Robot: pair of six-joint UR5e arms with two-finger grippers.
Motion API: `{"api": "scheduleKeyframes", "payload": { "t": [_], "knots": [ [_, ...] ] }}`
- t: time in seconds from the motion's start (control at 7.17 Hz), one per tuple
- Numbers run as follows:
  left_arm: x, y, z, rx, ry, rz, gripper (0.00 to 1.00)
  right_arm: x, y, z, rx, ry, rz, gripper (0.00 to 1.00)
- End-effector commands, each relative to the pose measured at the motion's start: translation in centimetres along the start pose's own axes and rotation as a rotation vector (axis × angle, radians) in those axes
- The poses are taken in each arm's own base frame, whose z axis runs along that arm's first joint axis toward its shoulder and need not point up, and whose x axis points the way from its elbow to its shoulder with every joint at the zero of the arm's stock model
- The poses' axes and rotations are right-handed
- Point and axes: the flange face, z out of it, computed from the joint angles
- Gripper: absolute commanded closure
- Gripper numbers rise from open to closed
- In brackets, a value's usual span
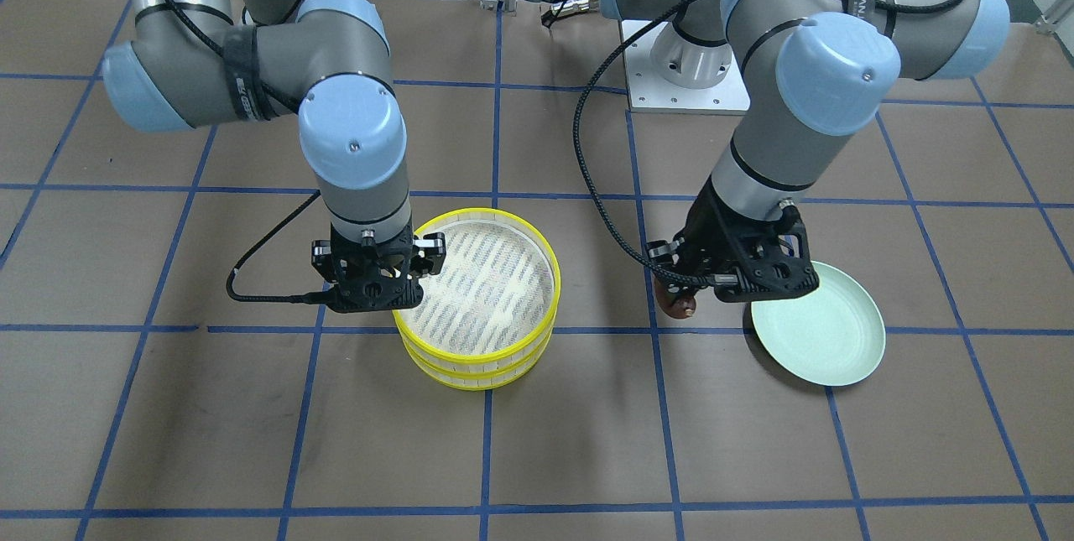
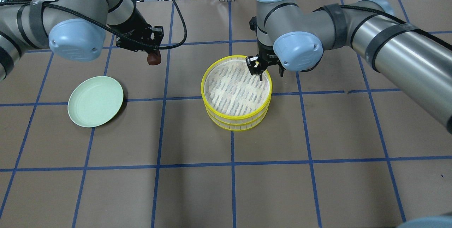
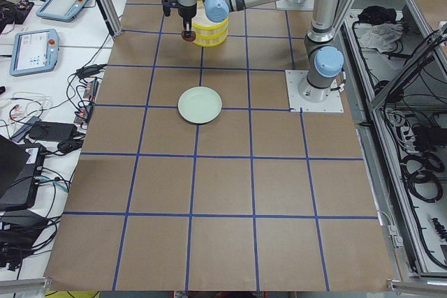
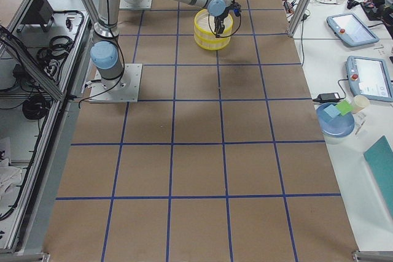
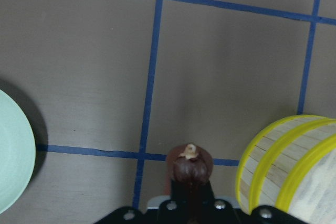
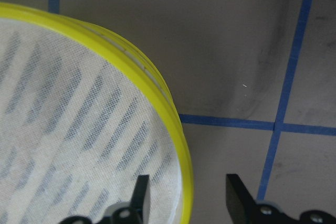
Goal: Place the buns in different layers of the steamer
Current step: 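Carry the brown bun over the steamer with the left gripper while the right rises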
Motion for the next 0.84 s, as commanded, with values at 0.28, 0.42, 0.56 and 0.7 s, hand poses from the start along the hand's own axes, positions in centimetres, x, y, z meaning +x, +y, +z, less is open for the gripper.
{"api": "scheduleKeyframes", "payload": {
  "t": [0.28,0.42,0.56,0.7],
  "knots": [
    [10.3,4.7,1.7,-0.036,0.151,-0.015,1.0,2.9,8.4,-17.5,0.155,-0.024,0.017,0.0],
    [12.6,5.3,3.1,-0.056,0.246,0.008,1.0,3.3,8.7,-19.3,0.124,-0.023,0.02,0.0],
    [13.4,5.1,3.9,-0.05,0.285,0.021,0.95,3.3,8.9,-19.4,0.103,-0.021,0.019,0.0],
    [14.1,5.4,4.7,-0.056,0.284,0.033,0.49,3.2,8.9,-19.4,0.102,-0.038,0.018,0.0]
  ]
}}
